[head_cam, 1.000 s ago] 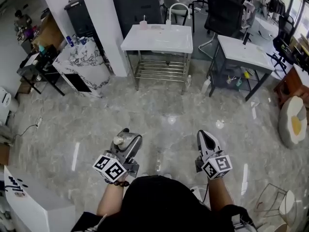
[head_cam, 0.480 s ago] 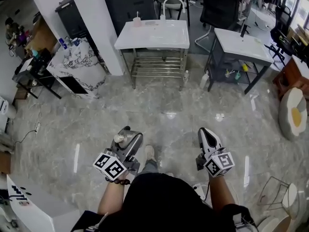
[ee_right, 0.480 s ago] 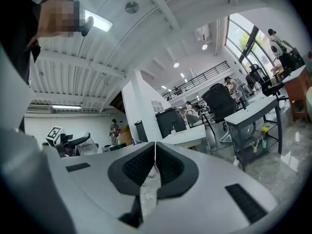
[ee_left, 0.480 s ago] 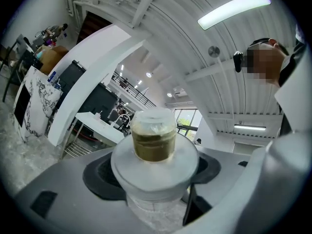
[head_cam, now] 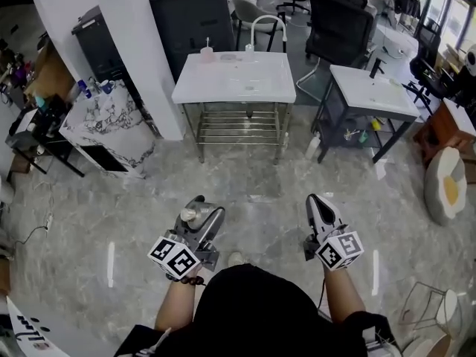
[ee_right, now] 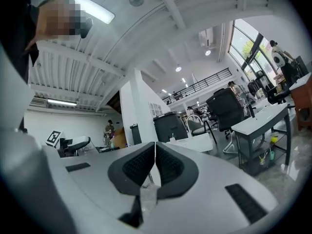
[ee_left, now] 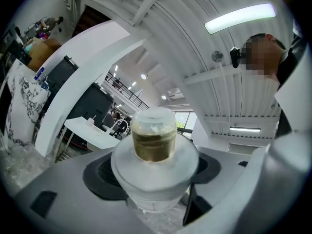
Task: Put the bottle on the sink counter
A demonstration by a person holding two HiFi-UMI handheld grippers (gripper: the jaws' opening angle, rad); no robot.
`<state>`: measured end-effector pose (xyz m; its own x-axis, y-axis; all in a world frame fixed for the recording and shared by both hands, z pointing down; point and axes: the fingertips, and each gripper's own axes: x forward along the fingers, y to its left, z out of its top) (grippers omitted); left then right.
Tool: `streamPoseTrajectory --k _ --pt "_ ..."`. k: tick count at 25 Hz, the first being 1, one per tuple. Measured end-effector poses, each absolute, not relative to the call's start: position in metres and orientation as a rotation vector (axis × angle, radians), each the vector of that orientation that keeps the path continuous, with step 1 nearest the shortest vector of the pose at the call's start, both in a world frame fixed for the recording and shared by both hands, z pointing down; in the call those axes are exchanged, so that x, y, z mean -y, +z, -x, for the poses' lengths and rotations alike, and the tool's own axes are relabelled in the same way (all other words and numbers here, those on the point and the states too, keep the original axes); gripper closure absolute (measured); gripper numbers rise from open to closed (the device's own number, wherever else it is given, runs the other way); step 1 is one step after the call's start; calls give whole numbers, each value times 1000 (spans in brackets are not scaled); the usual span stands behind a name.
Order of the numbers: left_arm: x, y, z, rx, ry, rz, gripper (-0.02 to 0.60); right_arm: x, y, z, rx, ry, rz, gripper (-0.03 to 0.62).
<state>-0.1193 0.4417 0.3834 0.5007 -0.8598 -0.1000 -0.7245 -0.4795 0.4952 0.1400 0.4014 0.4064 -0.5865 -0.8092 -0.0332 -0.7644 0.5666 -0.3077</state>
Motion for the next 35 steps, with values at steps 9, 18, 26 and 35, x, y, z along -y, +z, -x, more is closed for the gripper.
streamPoseTrajectory --k 9,18,26,35 --pt "-375 391 172 1283 -483 -2347 230 -339 414 -81 -2658 -432 1352 562" --pt "-334 406 191 1261 -490 -2279 230 -290 426 -43 -2728 -467 1267 563" --pt "-259 403 191 1323 -500 -2298 230 -195 424 -42 -2734 -425 1199 563" --pt "-146 386 163 1312 -517 -2316 230 -71 424 -76 -2705 -432 1201 562"
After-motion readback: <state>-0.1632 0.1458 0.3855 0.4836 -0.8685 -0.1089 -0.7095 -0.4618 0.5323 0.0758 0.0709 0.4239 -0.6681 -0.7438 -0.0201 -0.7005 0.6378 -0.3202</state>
